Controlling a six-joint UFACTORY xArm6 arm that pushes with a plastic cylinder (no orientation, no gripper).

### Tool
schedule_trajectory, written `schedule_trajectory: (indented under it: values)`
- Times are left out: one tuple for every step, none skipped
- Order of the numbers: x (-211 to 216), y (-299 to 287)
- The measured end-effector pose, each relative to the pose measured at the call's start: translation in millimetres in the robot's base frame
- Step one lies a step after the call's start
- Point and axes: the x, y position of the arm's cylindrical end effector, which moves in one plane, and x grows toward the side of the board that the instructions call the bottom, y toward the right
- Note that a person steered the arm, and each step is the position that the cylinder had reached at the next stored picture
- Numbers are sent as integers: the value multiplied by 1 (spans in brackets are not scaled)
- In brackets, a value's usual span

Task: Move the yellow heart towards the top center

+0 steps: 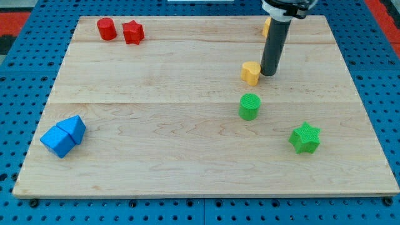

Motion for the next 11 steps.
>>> schedule_trajectory:
  values:
    - [57, 14]
    - [17, -19]
    - [-35, -19]
    - [8, -19]
    - [11, -27]
    - [-13, -80]
    - [-63, -60]
    - [-81, -55]
    - [-93, -55]
    - [-111, -55]
    - [-98, -54]
